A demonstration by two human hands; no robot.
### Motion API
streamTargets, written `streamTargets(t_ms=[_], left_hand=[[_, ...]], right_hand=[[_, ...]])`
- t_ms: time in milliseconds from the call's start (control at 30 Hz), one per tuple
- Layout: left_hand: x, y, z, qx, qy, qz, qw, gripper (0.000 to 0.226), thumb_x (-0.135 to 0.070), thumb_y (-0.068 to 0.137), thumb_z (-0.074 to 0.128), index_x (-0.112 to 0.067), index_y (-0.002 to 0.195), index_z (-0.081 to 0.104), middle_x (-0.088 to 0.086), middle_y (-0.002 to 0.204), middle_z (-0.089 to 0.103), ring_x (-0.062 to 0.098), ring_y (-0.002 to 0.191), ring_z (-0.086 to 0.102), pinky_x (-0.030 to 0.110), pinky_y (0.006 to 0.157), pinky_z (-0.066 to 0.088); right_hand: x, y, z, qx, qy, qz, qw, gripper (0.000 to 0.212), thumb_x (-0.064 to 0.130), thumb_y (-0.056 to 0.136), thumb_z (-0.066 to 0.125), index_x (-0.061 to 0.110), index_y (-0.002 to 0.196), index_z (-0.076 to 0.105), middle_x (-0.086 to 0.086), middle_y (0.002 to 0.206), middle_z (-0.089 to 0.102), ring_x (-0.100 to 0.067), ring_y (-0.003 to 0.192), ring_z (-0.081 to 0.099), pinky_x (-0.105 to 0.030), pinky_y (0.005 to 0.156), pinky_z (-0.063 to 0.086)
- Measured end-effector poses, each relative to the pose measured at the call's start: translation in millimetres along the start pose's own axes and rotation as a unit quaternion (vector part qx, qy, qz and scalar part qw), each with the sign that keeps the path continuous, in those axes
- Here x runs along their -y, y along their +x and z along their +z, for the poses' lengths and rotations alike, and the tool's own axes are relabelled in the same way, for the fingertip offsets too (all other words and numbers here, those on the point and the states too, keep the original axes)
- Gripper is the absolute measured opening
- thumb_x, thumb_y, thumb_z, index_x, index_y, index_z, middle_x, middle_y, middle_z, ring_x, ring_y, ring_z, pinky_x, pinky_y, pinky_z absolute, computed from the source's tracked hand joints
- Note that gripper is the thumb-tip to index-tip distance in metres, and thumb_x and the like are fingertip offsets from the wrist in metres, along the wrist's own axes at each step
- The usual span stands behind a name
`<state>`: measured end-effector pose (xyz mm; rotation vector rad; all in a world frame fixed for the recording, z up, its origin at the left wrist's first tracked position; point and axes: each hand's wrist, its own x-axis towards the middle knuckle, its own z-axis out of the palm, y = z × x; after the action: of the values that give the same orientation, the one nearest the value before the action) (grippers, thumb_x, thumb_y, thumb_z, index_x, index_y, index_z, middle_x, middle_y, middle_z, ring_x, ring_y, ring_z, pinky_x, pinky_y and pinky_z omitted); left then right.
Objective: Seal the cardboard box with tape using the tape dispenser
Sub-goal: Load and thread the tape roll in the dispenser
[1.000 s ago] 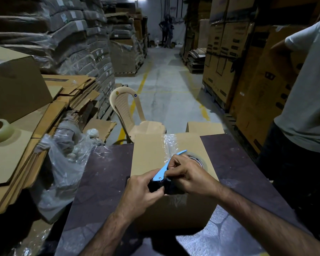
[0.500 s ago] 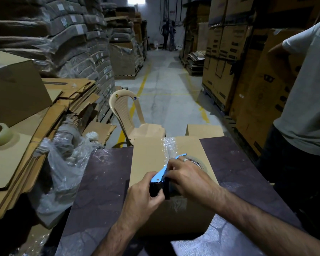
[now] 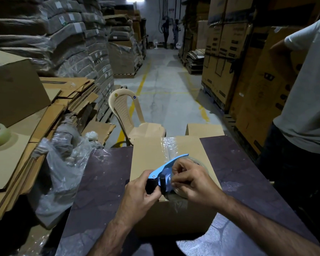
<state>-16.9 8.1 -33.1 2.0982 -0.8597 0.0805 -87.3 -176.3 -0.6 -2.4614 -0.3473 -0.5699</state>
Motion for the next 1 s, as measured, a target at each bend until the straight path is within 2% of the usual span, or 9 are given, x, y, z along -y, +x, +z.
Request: streamTargets(t_ms=[67, 200, 367, 467, 500, 633, 733, 867, 1000], left_hand=[[2, 5, -6, 0.022, -0.001, -0.003, 1.000, 0.026, -0.017, 0.081, 0.066, -0.022, 0.106, 0.060, -0.008, 0.064, 0.055, 0.006, 0.045, 0.044, 0.015, 0.045, 0.033], [6, 14, -16, 0.075, 0.007, -0.019, 0.997, 0.027, -0.018, 0.086, 0.063, -0.023, 0.111, 0.056, -0.007, 0.075, 0.060, 0.007, 0.056, 0.055, 0.014, 0.049, 0.039], [-3, 14, -23, 0.125, 0.026, -0.023, 0.992, 0.050, -0.020, 0.090, 0.061, -0.033, 0.133, 0.040, -0.012, 0.099, 0.060, -0.004, 0.076, 0.058, 0.006, 0.065, 0.041], [-5, 11, -29, 0.108, 0.008, -0.034, 0.994, 0.069, -0.019, 0.085, 0.070, -0.037, 0.139, 0.032, -0.017, 0.125, 0.050, -0.008, 0.108, 0.050, 0.005, 0.092, 0.036], [-7, 11, -30, 0.094, 0.001, -0.031, 0.995, 0.068, -0.018, 0.083, 0.071, -0.038, 0.137, 0.034, -0.017, 0.127, 0.051, -0.005, 0.115, 0.049, 0.005, 0.093, 0.035], [-13, 6, -28, 0.024, 0.014, 0.019, 0.999, 0.058, -0.013, 0.083, 0.071, -0.038, 0.128, 0.043, -0.012, 0.127, 0.053, -0.008, 0.115, 0.047, -0.005, 0.085, 0.034], [-19, 1, -28, -0.004, 0.084, 0.062, 0.995, 0.059, -0.026, 0.076, 0.077, -0.038, 0.126, 0.048, -0.016, 0.127, 0.042, -0.002, 0.115, 0.039, 0.006, 0.089, 0.032], [-21, 2, -23, -0.009, 0.170, 0.100, 0.980, 0.047, -0.051, 0.070, 0.072, -0.038, 0.113, 0.061, -0.012, 0.118, 0.049, 0.008, 0.105, 0.042, 0.032, 0.084, 0.044], [-20, 6, -16, -0.012, 0.186, 0.093, 0.978, 0.022, -0.049, 0.071, 0.073, -0.036, 0.088, 0.067, -0.011, 0.116, 0.052, 0.009, 0.104, 0.045, 0.033, 0.080, 0.042]], right_hand=[[-1, -1, -6, 0.025, 0.008, -0.015, 1.000, 0.009, 0.009, 0.076, 0.072, 0.014, 0.070, 0.071, 0.005, 0.081, 0.053, -0.007, 0.079, 0.050, -0.015, 0.067, 0.038], [-3, -2, -13, 0.050, 0.016, -0.030, 0.998, 0.006, 0.014, 0.080, 0.072, 0.017, 0.075, 0.071, 0.006, 0.084, 0.054, -0.008, 0.082, 0.052, -0.017, 0.069, 0.041], [-3, -5, -14, 0.063, 0.013, -0.001, 0.998, 0.005, 0.024, 0.081, 0.068, 0.021, 0.079, 0.071, 0.008, 0.085, 0.053, -0.004, 0.086, 0.048, -0.022, 0.072, 0.042], [-2, -5, -11, 0.037, 0.020, 0.020, 0.999, 0.011, 0.028, 0.080, 0.067, 0.020, 0.083, 0.074, 0.007, 0.082, 0.054, -0.004, 0.083, 0.048, -0.024, 0.069, 0.043], [-1, -4, -9, 0.025, 0.021, 0.026, 0.999, 0.009, 0.027, 0.080, 0.068, 0.021, 0.083, 0.074, 0.007, 0.081, 0.053, -0.005, 0.082, 0.049, -0.026, 0.067, 0.044], [1, -4, -3, -0.010, 0.012, 0.032, 0.999, 0.005, 0.024, 0.080, 0.067, 0.023, 0.081, 0.072, 0.006, 0.079, 0.052, -0.009, 0.078, 0.050, -0.031, 0.064, 0.045], [0, -6, -2, -0.002, 0.012, 0.023, 1.000, 0.006, 0.024, 0.080, 0.067, 0.024, 0.083, 0.072, 0.006, 0.080, 0.052, -0.009, 0.080, 0.050, -0.028, 0.067, 0.044], [-2, -6, -2, -0.002, 0.005, 0.016, 1.000, 0.008, 0.020, 0.080, 0.069, 0.024, 0.086, 0.073, 0.006, 0.081, 0.052, -0.007, 0.080, 0.048, -0.023, 0.068, 0.040], [-2, -6, -3, -0.005, 0.010, 0.020, 1.000, 0.008, 0.024, 0.081, 0.066, 0.024, 0.087, 0.072, 0.005, 0.082, 0.052, -0.007, 0.081, 0.048, -0.026, 0.069, 0.042]])
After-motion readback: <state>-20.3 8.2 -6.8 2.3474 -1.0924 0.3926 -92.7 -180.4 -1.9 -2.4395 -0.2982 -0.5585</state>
